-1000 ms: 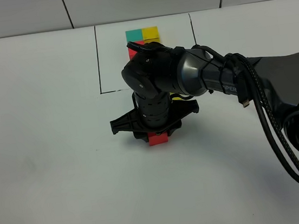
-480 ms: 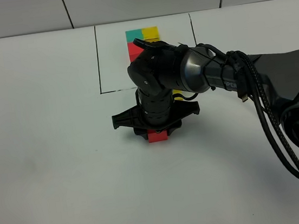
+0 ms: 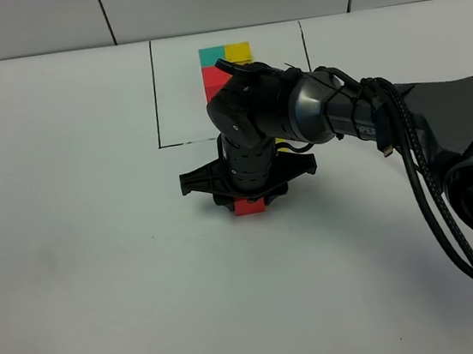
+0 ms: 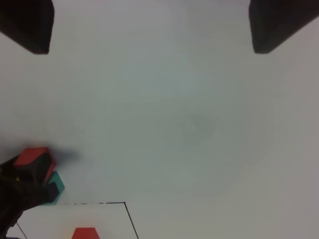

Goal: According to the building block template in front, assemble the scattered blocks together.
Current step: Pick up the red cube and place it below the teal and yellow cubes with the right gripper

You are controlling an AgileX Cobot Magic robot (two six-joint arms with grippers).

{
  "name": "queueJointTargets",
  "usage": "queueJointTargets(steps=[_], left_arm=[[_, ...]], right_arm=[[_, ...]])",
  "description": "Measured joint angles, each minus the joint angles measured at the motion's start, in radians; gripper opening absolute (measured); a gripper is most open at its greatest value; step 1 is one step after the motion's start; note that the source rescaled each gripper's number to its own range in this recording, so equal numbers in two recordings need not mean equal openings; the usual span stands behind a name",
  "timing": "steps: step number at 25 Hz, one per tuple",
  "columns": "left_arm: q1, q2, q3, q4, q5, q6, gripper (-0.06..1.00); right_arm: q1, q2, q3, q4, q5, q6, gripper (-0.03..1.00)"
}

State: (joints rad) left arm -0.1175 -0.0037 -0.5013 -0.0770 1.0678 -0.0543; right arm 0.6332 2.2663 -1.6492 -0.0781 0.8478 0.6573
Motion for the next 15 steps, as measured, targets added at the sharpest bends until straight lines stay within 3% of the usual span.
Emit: queueJointTargets(steps=[15], left_arm=[[0.0,0.0,0.0,0.0,0.0,0.0,0.74]], right_arm=[[-0.018,0.014,0.0,-0.004,-0.032,0.001,0.02]])
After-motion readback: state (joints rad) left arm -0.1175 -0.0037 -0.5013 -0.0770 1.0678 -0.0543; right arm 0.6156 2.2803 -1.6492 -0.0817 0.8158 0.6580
